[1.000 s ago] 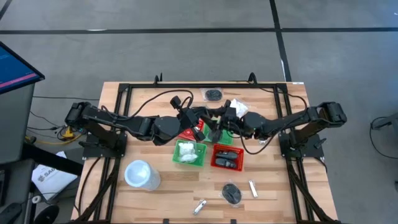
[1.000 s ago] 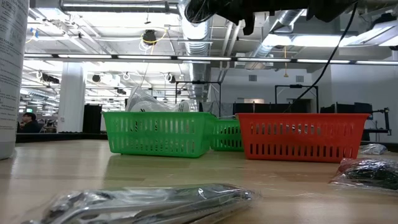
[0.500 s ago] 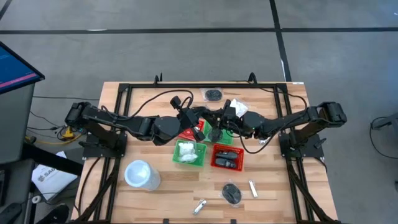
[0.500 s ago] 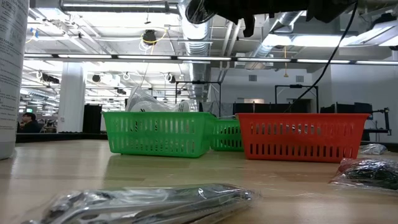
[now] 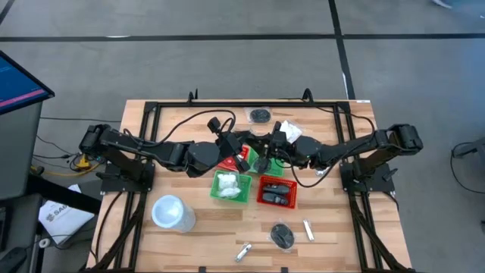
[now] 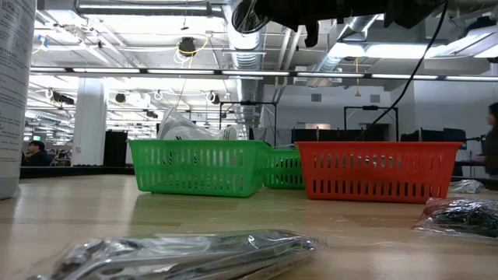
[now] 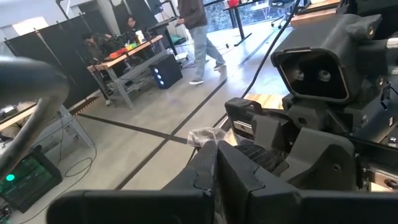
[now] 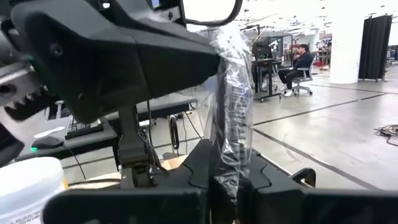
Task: Pick & Place Travel size toiletries
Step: Put the black hairbrush into the top right green bin
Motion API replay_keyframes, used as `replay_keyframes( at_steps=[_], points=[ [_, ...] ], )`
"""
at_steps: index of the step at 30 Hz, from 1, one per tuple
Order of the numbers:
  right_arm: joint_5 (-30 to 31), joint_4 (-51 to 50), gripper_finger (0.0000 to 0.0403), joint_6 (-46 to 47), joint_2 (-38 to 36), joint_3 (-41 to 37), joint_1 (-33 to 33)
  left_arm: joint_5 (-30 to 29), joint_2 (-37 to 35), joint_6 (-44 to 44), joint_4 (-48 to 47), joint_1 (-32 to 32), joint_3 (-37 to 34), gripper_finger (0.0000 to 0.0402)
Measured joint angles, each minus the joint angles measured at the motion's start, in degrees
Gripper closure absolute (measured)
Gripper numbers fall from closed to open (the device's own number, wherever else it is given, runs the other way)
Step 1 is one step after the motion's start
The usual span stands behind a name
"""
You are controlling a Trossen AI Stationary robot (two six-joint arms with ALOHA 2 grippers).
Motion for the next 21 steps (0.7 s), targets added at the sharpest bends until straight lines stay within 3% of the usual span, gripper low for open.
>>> replay_keyframes(
  at_steps=[9, 21],
  points=[
    [0.01, -15.04, 0.0385, -0.05, -7.2, -0.07, -0.22, -6.07, 0.0, 3.04, -1.42, -2.61, 0.0, 0.0335],
    [0.15, -42.05, 0.0385, 4.52, -13.46, -0.04, 0.03, -4.43, 0.0, 1.12, -3.93, -8.35, 0.0, 0.0315]
  ],
)
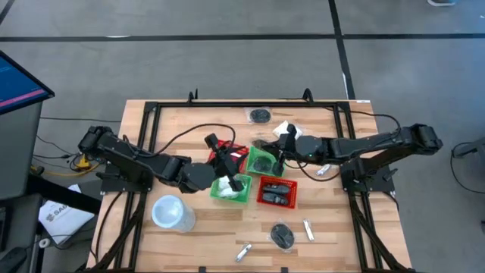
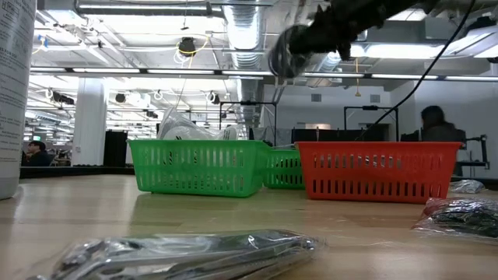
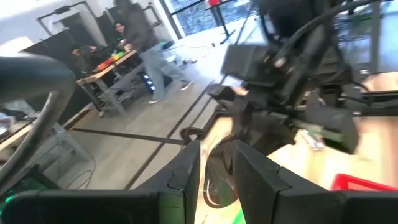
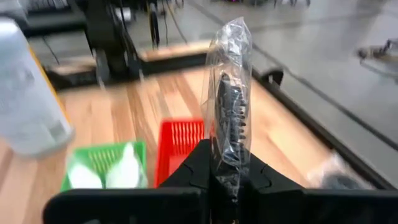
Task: Pick & Place Travel size toiletries
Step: Put the black hairbrush into the top right green bin
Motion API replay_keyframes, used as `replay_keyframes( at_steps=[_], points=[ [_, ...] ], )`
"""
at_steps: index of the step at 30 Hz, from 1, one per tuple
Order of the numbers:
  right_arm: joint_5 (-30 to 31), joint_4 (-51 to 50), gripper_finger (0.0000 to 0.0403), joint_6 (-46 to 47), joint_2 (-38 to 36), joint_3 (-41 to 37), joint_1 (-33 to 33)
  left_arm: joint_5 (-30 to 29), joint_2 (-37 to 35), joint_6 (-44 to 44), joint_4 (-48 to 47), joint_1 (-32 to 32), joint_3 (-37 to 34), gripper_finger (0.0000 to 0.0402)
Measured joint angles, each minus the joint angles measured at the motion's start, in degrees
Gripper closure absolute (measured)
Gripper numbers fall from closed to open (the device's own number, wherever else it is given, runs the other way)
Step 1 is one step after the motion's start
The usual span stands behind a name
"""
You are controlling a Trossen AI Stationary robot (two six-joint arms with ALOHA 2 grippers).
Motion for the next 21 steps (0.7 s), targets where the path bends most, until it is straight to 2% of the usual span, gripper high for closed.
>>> replay_keyframes(
  at_steps=[10, 21],
  points=[
    [0.01, -10.4, 0.0385, 0.01, 1.03, 0.0, 0.13, 4.23, -0.01, -0.19, -0.04, -1.55, 0.0, 0.0316],
    [0.0, -13.74, 0.0385, -0.13, 2.63, 0.06, 0.1, 4.45, -0.02, -0.21, -0.03, -1.49, 0.0, 0.0316]
  ],
)
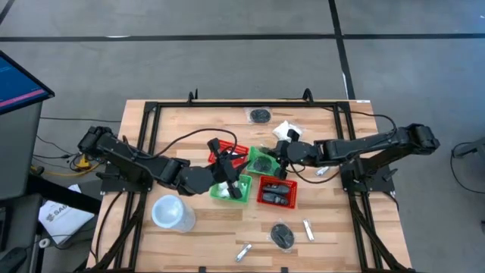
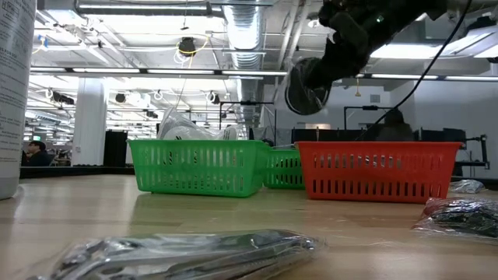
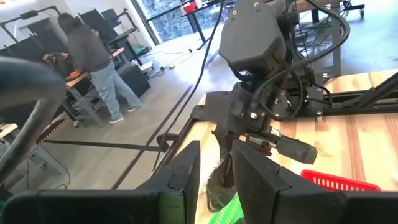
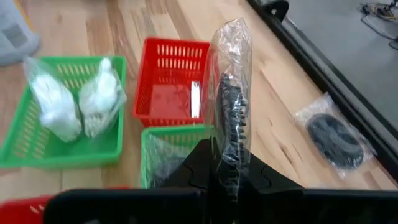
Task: Pick & Place Travel size toiletries
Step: Put the black hairbrush into the top right green bin
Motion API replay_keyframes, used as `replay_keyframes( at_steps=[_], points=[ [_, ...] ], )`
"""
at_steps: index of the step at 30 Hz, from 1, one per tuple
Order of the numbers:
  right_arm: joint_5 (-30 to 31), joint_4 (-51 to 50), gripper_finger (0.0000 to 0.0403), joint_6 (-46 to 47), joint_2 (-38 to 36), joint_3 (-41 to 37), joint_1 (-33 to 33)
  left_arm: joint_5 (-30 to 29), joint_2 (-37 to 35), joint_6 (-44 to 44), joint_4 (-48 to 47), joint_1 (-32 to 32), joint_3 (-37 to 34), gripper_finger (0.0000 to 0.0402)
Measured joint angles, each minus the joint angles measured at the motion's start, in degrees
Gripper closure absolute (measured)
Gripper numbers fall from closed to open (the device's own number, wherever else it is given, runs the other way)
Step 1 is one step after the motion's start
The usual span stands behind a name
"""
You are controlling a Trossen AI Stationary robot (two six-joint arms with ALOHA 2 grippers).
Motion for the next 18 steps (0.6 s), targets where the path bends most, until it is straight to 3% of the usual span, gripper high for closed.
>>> replay_keyframes(
  at_steps=[18],
  points=[
    [-0.35, 1.01, 0.0383, -1.77, 12.7, -0.06, -0.46, 0.07, -0.02, -0.02, 0.01, -0.01, 0.0, 0.0316]
  ],
)
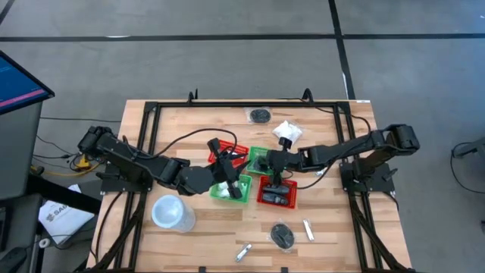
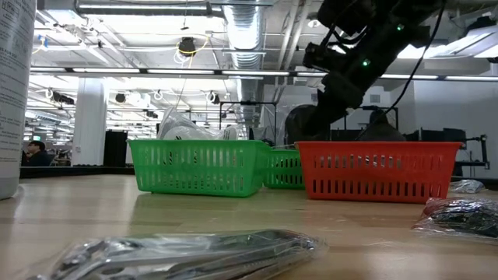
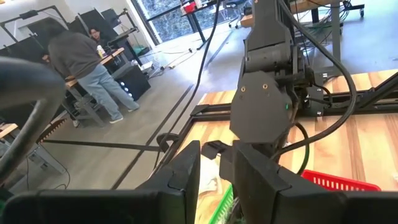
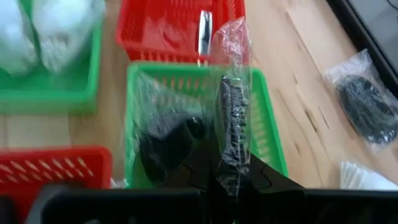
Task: Pick & Place Travel size toiletries
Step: Put the black hairbrush into the top right green bin
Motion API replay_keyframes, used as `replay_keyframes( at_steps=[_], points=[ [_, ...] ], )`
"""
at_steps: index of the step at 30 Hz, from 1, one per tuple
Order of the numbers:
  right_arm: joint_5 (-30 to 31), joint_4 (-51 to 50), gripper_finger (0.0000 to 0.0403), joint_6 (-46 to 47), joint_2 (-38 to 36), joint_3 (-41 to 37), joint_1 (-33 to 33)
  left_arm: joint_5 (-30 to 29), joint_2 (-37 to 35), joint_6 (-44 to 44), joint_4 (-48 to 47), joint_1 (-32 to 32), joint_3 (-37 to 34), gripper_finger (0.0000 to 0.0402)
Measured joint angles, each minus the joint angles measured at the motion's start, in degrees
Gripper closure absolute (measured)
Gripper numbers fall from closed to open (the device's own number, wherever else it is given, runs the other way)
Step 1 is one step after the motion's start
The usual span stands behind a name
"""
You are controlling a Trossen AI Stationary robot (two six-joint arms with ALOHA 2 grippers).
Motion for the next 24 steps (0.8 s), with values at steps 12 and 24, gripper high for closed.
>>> replay_keyframes(
  at_steps=[12, 24],
  points=[
    [0.02, 0.37, 0.0351, -0.22, -0.04, 0.02, 0.0, 0.02, 0.0, 0.0, 0.0, 0.14, 0.0, 0.0316],
    [0.13, 1.42, 0.0342, -1.1, -0.04, 0.02, -0.28, 0.02, 0.0, 0.01, 0.0, 0.14, 0.0, 0.0316]
  ],
)
